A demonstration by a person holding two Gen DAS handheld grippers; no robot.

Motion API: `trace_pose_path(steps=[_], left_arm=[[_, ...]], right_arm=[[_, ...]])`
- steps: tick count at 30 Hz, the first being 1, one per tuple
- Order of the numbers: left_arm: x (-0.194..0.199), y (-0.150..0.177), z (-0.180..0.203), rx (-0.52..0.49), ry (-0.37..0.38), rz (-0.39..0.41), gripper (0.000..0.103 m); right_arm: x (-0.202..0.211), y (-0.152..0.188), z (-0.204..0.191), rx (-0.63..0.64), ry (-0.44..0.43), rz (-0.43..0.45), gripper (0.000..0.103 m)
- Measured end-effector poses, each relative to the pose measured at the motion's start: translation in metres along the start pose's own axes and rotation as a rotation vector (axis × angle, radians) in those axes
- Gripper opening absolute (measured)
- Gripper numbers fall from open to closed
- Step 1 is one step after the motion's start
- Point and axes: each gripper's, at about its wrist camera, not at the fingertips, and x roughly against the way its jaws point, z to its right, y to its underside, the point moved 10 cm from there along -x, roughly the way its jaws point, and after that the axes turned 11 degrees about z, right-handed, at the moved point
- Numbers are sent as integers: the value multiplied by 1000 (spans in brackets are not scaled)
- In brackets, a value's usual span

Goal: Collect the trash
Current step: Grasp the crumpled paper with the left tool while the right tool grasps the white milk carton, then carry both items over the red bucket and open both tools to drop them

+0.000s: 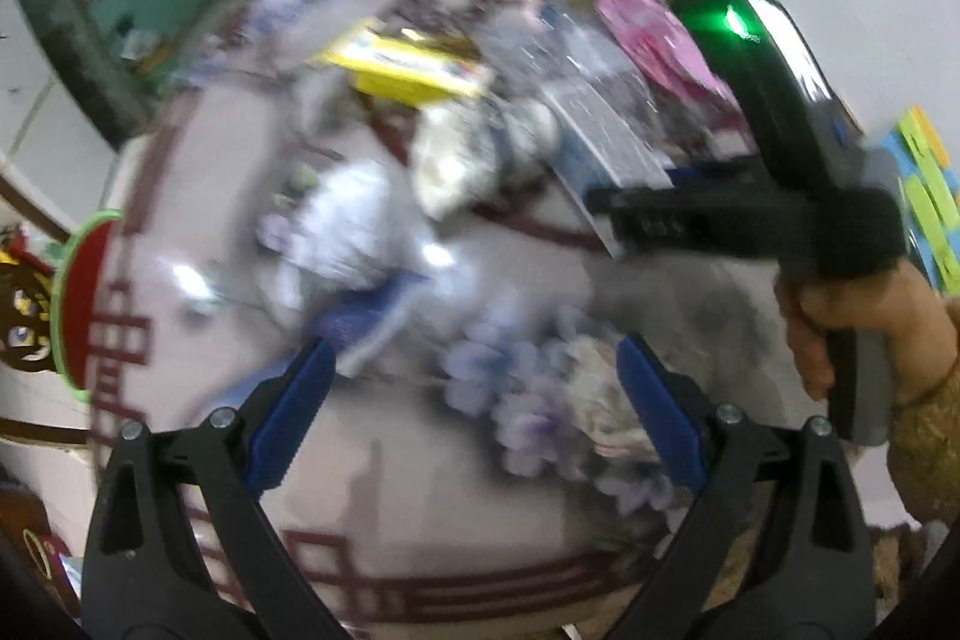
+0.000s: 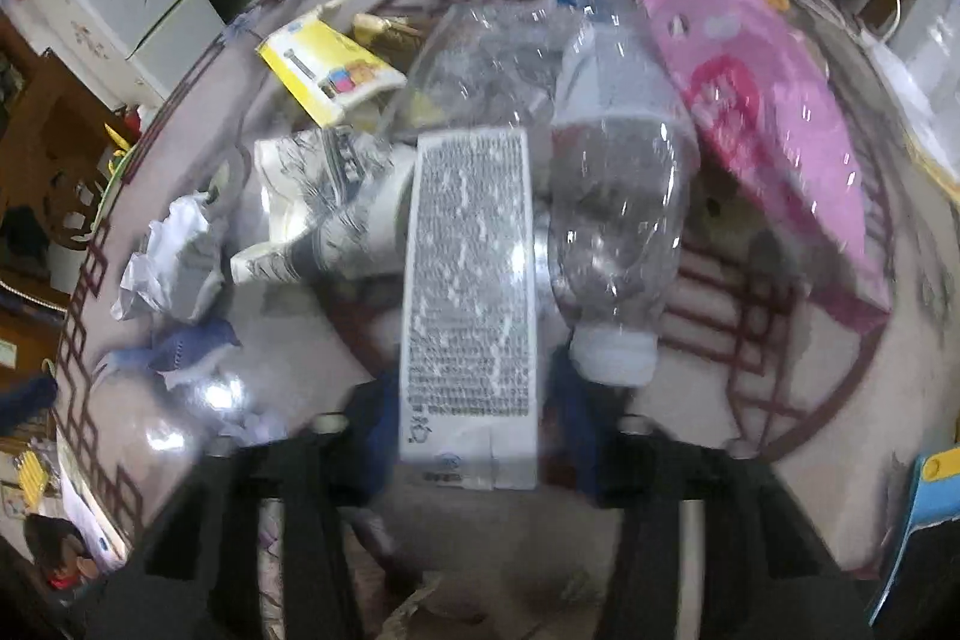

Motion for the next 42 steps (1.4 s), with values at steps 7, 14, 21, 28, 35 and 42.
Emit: trace_pose_path(steps=[7, 14, 21, 28, 35, 42], left_arm=[[-29, 22, 54, -75, 135, -104, 93], [-64, 46, 66, -39, 203, -229, 49], [-37, 15, 36, 18, 148, -84, 45], [26, -57, -29, 42, -72, 169, 44], [78, -100, -76, 100, -166, 304, 45], [98, -111, -94, 117, -217, 349, 45]], right_arm=[[42, -15, 26, -103, -65, 106, 36], [78, -26, 36, -145, -82, 174, 36], [92, -40, 27, -172, -115, 225, 36], [103, -60, 10, -171, -131, 288, 36], [128, -88, -23, -91, -166, 357, 36], [143, -94, -47, -13, -185, 390, 36]])
